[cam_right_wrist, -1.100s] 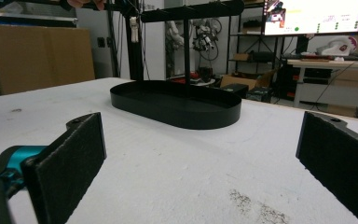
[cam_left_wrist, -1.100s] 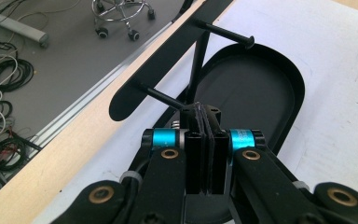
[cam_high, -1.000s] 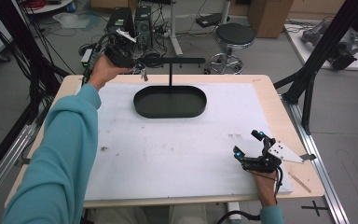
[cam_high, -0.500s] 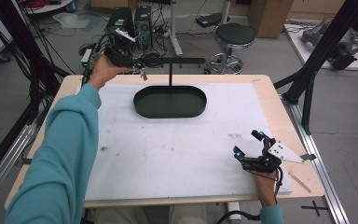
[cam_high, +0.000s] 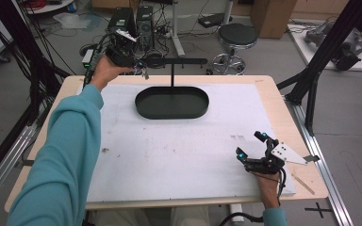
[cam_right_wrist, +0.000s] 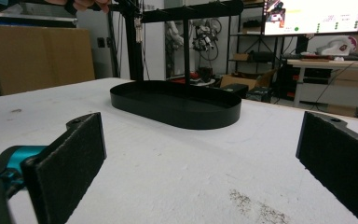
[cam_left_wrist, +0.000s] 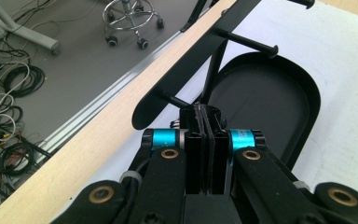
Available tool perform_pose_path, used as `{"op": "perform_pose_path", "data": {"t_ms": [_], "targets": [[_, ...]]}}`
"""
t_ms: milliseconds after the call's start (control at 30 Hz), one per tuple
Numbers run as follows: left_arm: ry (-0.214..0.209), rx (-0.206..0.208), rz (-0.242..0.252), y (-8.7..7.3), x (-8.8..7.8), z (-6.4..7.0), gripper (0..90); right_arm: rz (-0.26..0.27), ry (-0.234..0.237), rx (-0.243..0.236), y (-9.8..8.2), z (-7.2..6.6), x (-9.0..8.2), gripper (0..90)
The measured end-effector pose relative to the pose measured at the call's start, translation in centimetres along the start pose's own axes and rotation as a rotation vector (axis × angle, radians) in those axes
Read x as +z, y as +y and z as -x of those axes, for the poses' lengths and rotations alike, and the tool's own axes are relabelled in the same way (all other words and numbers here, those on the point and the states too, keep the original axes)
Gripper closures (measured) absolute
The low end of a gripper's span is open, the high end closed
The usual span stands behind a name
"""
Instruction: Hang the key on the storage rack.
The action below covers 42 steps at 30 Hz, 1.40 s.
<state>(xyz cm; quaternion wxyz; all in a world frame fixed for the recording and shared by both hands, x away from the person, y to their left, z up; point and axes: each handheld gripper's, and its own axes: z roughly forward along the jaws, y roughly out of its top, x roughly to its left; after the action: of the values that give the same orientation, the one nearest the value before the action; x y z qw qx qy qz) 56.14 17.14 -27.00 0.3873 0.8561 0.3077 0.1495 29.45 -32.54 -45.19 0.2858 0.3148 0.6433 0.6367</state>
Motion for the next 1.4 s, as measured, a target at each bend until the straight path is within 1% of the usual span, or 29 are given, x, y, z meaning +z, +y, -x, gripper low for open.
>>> {"op": "perform_pose_path", "data": {"t_ms": [200,267,333,400,433,467,533,600,633,667,700,733,767,800,833,867,933,1033,1067,1100,1133,1200,1233,1267,1300,1333,1400], "targets": [[0.016,-0.001,0.011,-0.1,0.3,-0.1,88.1,0.000,0.000,0.001,0.0,0.0,0.0,0.5],[0.036,0.010,0.012,0.0,0.4,-0.1,87.5,0.000,0.000,0.000,0.0,0.0,0.0,0.5],[0.068,0.030,0.027,0.1,0.4,0.1,85.5,0.000,0.000,0.000,0.0,0.0,0.0,0.5],[0.104,0.050,0.055,0.1,0.2,0.1,75.5,0.000,0.000,-0.001,0.0,0.0,0.0,0.5],[0.141,0.051,0.072,0.1,0.0,0.2,70.3,0.000,-0.001,-0.002,0.0,0.0,0.0,0.5],[0.150,0.052,0.077,0.1,-0.1,0.1,64.5,0.000,0.000,-0.002,0.0,0.0,0.0,0.5],[0.133,0.042,0.087,0.0,-0.4,0.1,56.2,0.000,-0.002,-0.003,0.0,0.0,0.0,0.5],[0.092,0.008,0.108,0.0,-0.6,0.1,42.4,0.002,0.000,-0.006,0.0,0.0,0.0,0.5],[0.079,-0.009,0.118,0.0,-0.9,0.2,37.6,0.000,-0.002,-0.003,0.0,0.0,0.0,0.5],[0.081,-0.017,0.129,0.0,-1.1,0.5,31.1,0.002,0.000,-0.007,0.0,0.0,0.0,0.5],[0.084,-0.015,0.146,-0.1,-1.4,0.8,21.9,0.002,0.000,-0.009,0.0,0.0,0.0,0.5],[0.087,0.000,0.173,-0.3,-1.8,1.2,12.8,0.001,0.000,-0.008,0.0,0.0,0.0,0.5],[0.096,0.017,0.203,-0.6,-2.3,1.6,10.1,0.001,0.001,-0.006,0.0,0.0,0.0,0.5],[0.103,0.018,0.236,-0.9,-2.7,2.0,9.0,0.001,0.002,-0.006,0.0,0.0,0.0,0.5],[0.098,0.013,0.255,-1.3,-3.2,2.4,4.7,0.002,0.001,-0.010,0.0,0.0,0.0,0.5],[0.092,0.016,0.265,-1.7,-3.8,2.7,1.7,0.004,0.000,-0.009,0.0,-0.1,0.0,0.5],[0.077,0.034,0.280,-2.6,-5.0,3.4,1.7,0.004,0.000,-0.008,0.0,0.0,0.0,0.5],[0.063,0.040,0.318,-4.4,-7.1,4.8,1.7,0.006,-0.002,-0.005,0.0,-0.1,-0.1,0.5],[0.063,0.049,0.337,-5.1,-7.8,5.4,1.7,0.008,-0.002,-0.007,0.0,-0.1,-0.1,0.5],[0.068,0.059,0.357,-6.0,-8.5,6.0,1.7,0.007,-0.001,-0.006,0.0,-0.1,-0.1,0.5],[0.065,0.055,0.377,-6.8,-9.2,6.6,1.7,0.006,-0.001,-0.006,0.0,-0.1,-0.1,0.5],[0.047,0.053,0.427,-8.8,-10.3,7.7,1.7,0.009,0.000,-0.011,0.0,-0.1,0.0,0.5],[0.035,0.045,0.457,-9.8,-10.8,8.2,1.7,0.007,-0.001,-0.015,0.0,-0.1,0.0,0.5],[0.028,0.032,0.474,-10.7,-11.2,8.7,1.7,0.008,-0.001,-0.014,0.0,-0.1,0.0,0.5],[0.023,0.029,0.488,-11.7,-11.6,9.2,1.7,0.006,-0.001,-0.013,0.0,-0.1,-0.1,0.5],[0.030,0.032,0.507,-12.7,-12.0,9.7,1.7,0.008,-0.001,-0.014,0.0,-0.1,0.0,0.5],[0.029,0.028,0.536,-14.6,-12.6,10.5,1.7,0.007,-0.003,-0.017,0.0,-0.1,0.0,0.5]]}}
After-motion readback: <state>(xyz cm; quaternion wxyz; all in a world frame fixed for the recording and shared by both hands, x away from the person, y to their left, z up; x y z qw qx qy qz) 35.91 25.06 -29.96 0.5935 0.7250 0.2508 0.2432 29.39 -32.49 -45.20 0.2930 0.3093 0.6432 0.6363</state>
